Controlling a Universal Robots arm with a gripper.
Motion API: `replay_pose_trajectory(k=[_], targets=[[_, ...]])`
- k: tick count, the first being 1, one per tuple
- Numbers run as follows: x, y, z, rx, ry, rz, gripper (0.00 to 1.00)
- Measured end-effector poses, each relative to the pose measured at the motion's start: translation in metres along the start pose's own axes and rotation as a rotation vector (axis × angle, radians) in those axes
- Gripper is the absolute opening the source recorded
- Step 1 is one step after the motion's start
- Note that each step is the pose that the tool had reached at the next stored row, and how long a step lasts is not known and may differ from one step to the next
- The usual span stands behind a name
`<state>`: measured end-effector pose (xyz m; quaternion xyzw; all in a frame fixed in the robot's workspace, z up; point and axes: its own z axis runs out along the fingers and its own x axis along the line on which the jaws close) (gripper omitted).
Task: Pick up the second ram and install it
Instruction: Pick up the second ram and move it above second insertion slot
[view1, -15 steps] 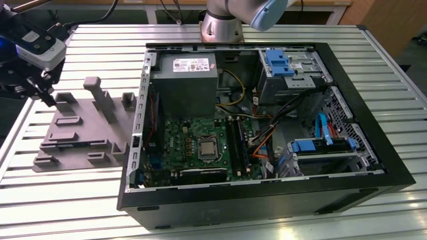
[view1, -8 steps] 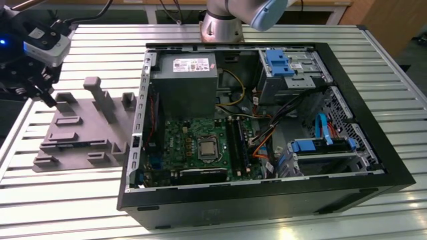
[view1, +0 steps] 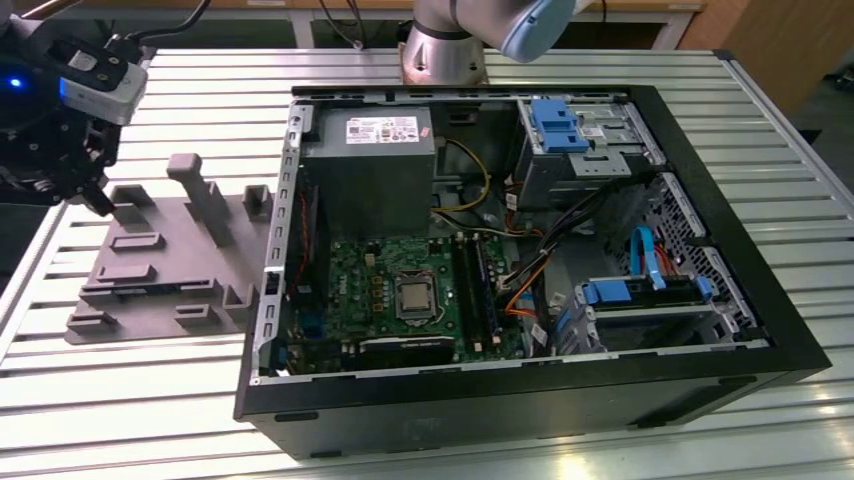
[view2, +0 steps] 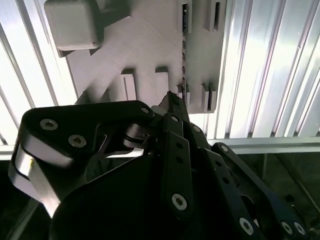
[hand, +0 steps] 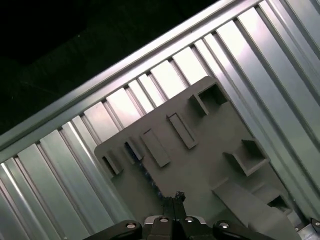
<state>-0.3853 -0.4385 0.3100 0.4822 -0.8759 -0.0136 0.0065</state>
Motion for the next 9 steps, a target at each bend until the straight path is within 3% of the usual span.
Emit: replay_pose_trajectory(k=[9], targets=[[0.0000,0.0000,0.0020,-0.0003,0.0049,-0.163,0.11]])
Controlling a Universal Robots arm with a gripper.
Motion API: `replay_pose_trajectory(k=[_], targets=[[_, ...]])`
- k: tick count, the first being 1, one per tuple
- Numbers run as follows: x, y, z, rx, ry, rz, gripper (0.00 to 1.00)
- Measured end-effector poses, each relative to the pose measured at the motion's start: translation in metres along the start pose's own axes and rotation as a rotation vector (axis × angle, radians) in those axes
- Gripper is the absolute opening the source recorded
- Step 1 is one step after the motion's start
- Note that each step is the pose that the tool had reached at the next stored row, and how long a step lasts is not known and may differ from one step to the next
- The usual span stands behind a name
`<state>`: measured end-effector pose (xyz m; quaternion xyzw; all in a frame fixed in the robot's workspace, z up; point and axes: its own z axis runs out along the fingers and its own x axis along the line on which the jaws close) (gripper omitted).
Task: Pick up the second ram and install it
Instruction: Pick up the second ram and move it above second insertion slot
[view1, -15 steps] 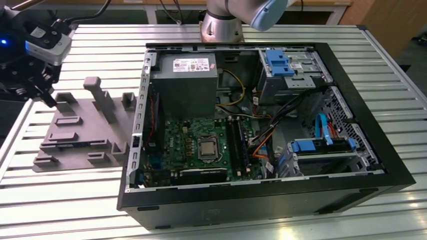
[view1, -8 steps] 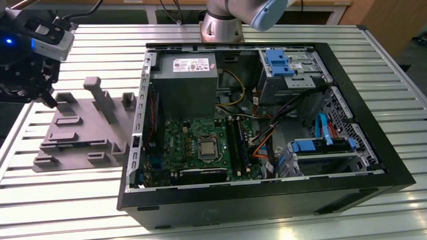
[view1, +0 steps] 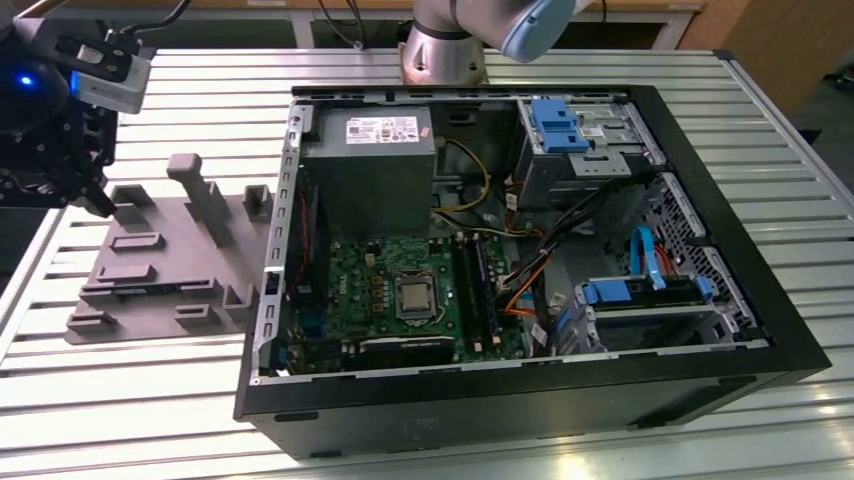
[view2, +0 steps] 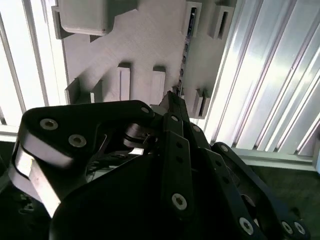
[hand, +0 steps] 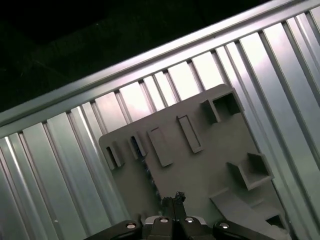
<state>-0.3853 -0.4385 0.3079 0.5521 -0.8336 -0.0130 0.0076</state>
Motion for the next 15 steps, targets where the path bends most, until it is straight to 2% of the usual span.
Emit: replay_pose_trajectory(k=[15], targets=[[0.0000,-0.0001,0.0027,-0.0004,0.0082,-0.272,0.11]])
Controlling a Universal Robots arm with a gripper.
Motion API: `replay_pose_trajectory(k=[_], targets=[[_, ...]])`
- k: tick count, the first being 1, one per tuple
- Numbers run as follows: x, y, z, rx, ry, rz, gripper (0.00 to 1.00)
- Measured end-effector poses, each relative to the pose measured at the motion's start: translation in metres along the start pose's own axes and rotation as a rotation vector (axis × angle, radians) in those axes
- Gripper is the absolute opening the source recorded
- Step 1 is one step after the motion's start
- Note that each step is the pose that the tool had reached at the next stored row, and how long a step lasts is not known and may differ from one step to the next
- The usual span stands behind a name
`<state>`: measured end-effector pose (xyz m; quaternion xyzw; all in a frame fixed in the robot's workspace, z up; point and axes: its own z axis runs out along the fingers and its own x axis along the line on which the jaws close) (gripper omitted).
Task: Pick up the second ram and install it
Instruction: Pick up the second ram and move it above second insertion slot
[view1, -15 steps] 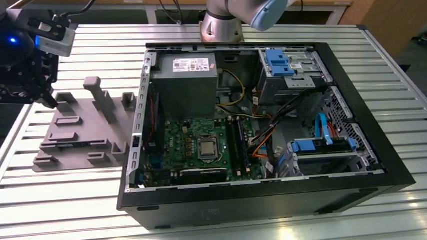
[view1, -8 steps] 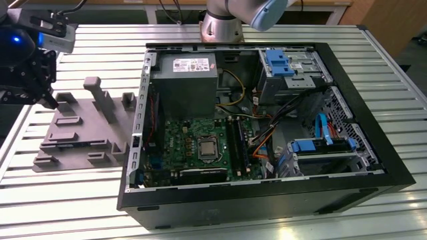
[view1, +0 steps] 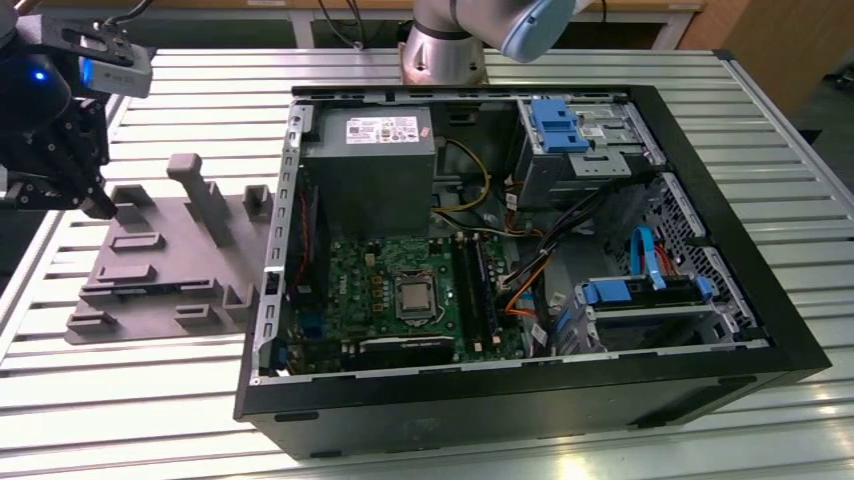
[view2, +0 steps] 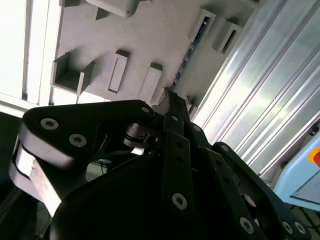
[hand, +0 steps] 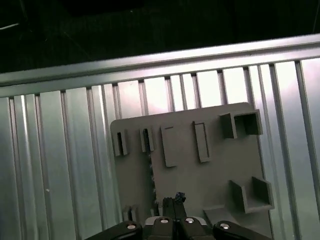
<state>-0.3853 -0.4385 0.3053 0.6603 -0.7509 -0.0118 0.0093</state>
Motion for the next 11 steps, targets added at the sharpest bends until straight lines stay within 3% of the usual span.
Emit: replay_pose_trajectory(k=[7,11], targets=[[0.0000,0.0000,0.0006,-0.0003,0.0037,-0.122,0.11],[0.0000,0.0000,0.0006,-0.0002,0.0038,-0.125,0.11]])
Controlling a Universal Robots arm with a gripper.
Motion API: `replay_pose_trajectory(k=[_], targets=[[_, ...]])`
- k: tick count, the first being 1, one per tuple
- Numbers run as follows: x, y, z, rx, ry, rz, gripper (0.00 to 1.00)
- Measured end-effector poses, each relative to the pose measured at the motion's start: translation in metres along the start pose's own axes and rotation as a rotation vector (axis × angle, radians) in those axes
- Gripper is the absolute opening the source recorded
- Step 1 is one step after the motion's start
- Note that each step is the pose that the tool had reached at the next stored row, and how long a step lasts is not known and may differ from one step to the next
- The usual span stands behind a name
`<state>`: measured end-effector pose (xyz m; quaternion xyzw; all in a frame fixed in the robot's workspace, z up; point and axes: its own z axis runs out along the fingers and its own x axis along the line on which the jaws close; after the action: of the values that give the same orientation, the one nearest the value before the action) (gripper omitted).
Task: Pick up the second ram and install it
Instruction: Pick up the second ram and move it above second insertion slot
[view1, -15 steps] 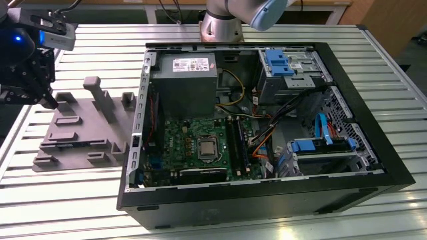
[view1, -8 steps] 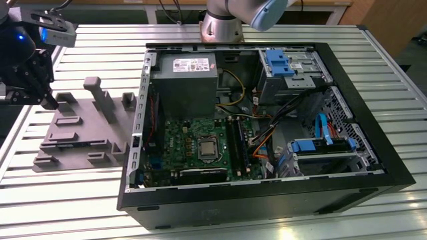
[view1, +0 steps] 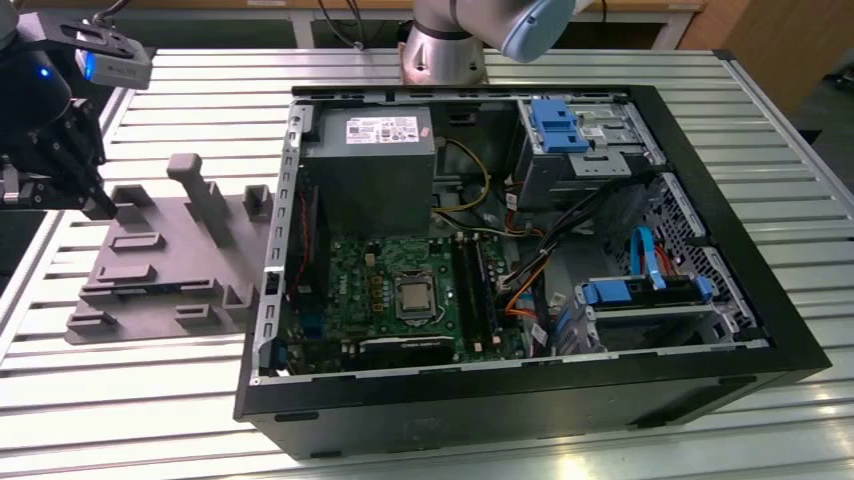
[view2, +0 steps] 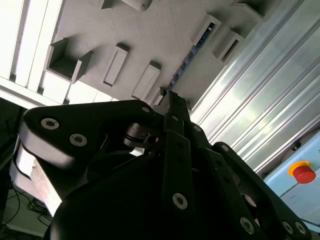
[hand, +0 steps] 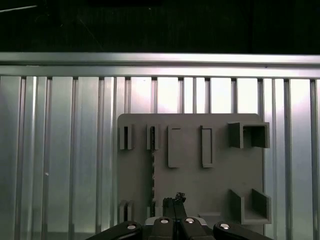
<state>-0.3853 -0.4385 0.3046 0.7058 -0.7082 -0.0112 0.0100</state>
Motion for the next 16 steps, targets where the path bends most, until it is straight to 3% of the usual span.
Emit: replay_pose_trajectory(k=[16], targets=[[0.0007,0.0020,0.0091,0.0000,0.0000,0.000,0.11]])
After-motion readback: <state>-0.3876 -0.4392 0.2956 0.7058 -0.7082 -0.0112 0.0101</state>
